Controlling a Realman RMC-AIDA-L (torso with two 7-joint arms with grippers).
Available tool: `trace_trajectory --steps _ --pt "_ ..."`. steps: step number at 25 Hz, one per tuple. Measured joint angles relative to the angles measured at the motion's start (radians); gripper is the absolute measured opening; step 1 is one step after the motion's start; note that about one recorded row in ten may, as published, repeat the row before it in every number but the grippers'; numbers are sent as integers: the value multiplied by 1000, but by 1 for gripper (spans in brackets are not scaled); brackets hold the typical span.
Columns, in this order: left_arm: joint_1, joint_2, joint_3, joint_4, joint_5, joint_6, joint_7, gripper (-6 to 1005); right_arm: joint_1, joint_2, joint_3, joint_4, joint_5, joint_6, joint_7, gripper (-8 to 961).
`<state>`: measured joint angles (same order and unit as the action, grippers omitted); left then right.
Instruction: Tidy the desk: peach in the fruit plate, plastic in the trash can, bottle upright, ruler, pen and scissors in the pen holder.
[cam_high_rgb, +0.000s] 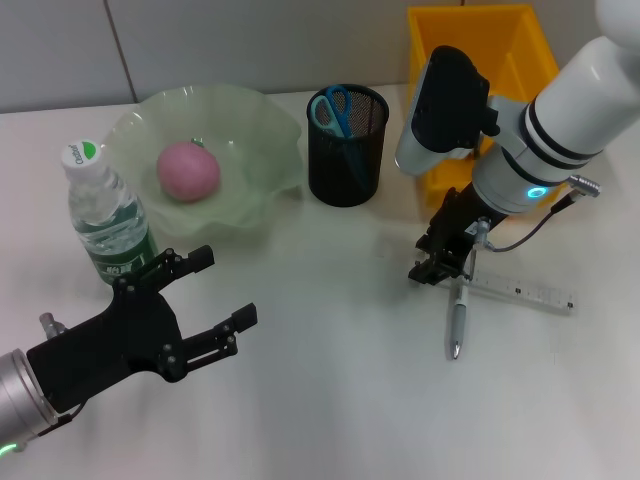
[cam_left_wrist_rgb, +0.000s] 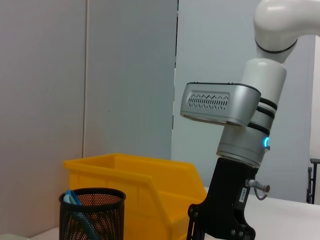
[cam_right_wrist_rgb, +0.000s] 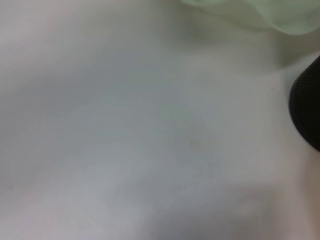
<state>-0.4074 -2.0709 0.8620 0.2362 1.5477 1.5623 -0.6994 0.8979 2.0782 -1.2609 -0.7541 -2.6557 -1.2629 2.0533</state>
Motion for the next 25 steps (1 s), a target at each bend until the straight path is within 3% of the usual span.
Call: trace_trajectory --steps 6,17,25 --pt "2 0 0 0 0 1 0 842 -8 0 12 -30 2 -19 10 391" --pt "1 1 0 7 0 3 0 842 -66 0 28 -234 62 -117 39 391" --pt "0 2 0 8 0 5 0 842 -100 -1 113 -397 227 -168 44 391"
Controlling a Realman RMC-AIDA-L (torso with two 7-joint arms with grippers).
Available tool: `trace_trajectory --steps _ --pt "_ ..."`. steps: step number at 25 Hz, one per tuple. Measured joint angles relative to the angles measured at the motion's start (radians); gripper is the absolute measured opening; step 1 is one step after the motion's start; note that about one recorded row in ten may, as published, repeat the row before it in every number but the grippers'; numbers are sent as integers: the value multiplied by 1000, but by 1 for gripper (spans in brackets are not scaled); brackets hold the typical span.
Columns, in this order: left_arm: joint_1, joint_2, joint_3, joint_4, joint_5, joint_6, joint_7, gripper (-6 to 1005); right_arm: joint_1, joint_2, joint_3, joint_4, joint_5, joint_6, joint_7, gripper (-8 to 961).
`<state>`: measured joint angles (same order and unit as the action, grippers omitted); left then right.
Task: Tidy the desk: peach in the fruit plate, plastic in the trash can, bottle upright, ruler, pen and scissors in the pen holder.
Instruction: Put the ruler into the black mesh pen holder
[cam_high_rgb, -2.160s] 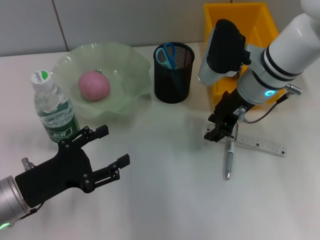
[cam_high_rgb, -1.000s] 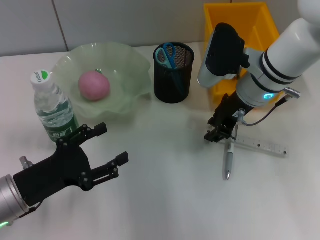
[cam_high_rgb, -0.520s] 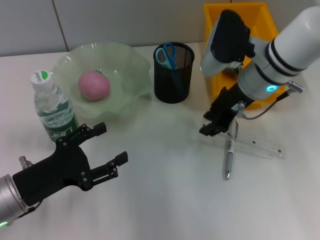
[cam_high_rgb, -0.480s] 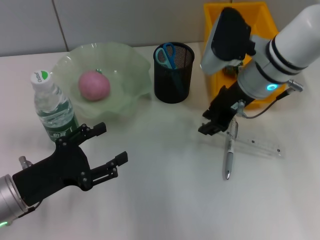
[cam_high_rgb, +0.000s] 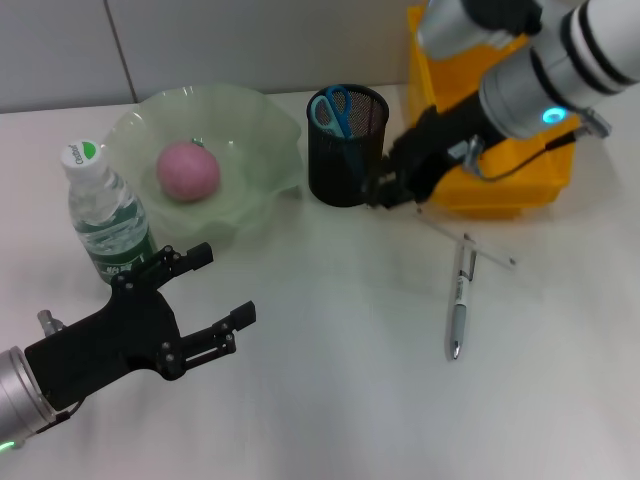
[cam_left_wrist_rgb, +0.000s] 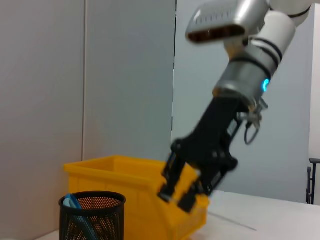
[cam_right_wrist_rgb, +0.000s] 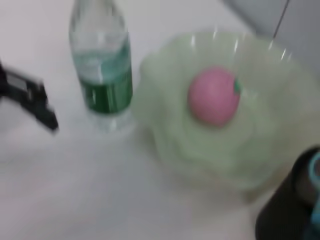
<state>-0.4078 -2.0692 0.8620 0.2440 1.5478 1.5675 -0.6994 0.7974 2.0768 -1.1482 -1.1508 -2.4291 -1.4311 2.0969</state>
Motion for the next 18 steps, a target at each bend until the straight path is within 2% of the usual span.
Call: trace_trajectory --steps 4,5,9,10,13,15,16,18 --pt "4 0 0 0 0 2 0 842 -21 0 34 -53 89 11 0 391" --pt "5 0 0 0 0 2 0 842 -37 0 63 -82 165 33 -5 391" --pt "7 0 0 0 0 2 1 842 -63 0 80 -101 265 93 -19 391" --pt "7 0 0 0 0 2 4 842 -77 1 78 -102 320 155 -28 391" --pt "6 -1 0 -2 0 2 6 842 -90 3 69 -91 379 227 -47 390" --pt "2 -1 2 -5 0 2 7 842 -98 5 43 -48 461 340 -90 390" --pt "2 -1 2 -5 0 2 7 842 -98 5 43 -48 461 340 -90 390" --pt "0 -1 4 -4 0 1 5 842 -96 5 20 0 516 425 -132 390"
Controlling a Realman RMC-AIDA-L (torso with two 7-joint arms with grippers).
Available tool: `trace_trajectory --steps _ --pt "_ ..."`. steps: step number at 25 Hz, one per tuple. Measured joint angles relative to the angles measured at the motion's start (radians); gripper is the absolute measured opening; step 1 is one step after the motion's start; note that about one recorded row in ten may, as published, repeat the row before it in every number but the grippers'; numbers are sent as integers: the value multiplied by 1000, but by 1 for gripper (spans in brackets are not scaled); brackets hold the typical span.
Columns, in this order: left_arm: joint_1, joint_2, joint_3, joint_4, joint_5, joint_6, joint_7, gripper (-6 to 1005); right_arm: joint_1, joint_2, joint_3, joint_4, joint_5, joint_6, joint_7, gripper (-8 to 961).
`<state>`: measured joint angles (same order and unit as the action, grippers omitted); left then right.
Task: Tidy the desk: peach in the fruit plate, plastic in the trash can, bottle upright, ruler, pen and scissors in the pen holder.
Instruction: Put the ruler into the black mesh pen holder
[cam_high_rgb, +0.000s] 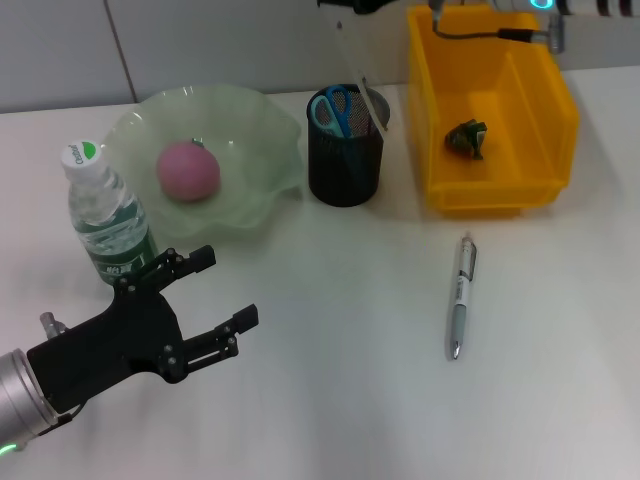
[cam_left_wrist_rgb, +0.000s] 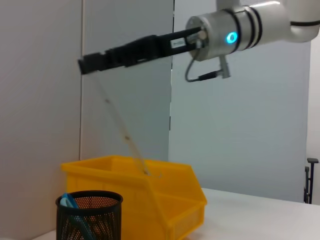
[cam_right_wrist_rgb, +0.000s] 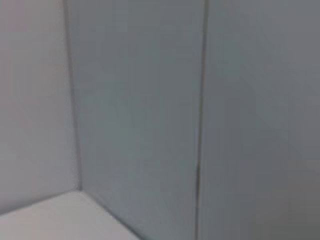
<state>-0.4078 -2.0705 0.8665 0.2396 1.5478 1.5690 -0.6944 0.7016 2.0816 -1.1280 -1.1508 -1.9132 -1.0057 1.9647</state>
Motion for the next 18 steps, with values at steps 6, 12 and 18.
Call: trace_trajectory --steps 6,12,18 --pt "0 -1 1 -1 0 0 -3 842 6 0 -43 77 114 119 -103 390" --pt "0 1 3 2 0 0 -3 842 40 0 -65 164 142 211 -153 390" --pt "0 1 3 2 0 0 -4 842 68 1 -87 261 226 285 -244 390"
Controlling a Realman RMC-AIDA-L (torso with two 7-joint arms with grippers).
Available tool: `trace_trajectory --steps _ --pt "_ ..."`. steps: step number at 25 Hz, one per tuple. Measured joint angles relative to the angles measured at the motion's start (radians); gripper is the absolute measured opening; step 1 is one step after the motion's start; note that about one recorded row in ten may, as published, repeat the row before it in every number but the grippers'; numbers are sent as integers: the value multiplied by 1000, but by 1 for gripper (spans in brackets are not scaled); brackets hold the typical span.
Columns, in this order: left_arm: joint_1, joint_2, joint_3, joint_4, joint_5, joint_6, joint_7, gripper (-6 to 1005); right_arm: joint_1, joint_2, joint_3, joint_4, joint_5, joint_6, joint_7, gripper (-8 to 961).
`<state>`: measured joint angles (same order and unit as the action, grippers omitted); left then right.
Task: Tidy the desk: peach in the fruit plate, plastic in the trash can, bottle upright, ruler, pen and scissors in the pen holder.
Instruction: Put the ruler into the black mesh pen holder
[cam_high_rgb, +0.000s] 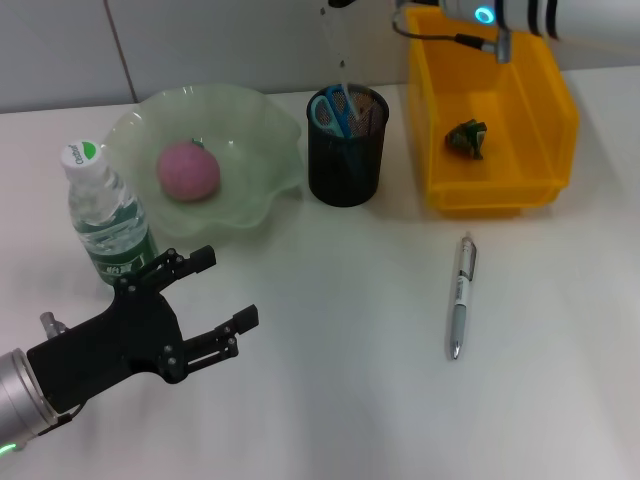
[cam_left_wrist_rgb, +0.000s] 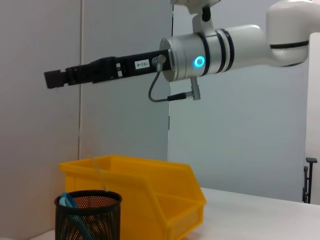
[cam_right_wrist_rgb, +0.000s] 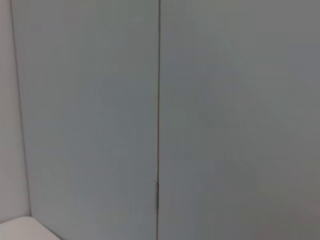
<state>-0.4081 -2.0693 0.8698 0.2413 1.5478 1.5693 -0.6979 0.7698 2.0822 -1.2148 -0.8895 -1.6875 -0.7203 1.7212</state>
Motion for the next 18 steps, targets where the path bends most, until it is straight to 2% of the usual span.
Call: trace_trajectory --steps 4,18 --pt "-2 0 0 0 0 0 0 842 22 1 -8 76 113 27 -107 390" --pt "-6 -1 -1 -3 0 0 0 842 48 2 -8 185 159 71 -184 391"
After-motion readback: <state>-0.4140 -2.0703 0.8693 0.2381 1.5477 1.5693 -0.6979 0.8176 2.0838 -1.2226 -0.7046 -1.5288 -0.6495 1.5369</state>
